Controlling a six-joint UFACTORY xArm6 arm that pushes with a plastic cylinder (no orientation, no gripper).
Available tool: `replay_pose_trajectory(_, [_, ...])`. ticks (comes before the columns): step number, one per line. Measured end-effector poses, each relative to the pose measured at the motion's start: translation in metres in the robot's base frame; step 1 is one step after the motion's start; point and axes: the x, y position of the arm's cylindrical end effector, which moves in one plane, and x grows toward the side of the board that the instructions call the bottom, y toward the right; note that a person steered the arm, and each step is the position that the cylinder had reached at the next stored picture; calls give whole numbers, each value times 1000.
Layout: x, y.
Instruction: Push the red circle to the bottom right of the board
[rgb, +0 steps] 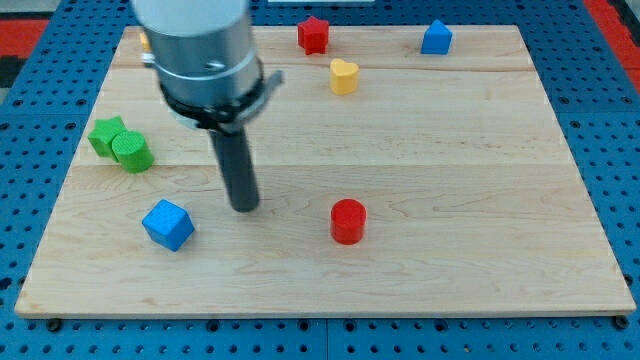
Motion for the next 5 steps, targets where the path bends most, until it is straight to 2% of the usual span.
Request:
replay_pose_trajectory(1, [27,75])
replay_pose_trajectory(2, [30,140])
replay_pose_trajectory(3, [-21,186])
replay_pose_trajectory(4, [-1,196])
replay_pose_trajectory(5, [41,201])
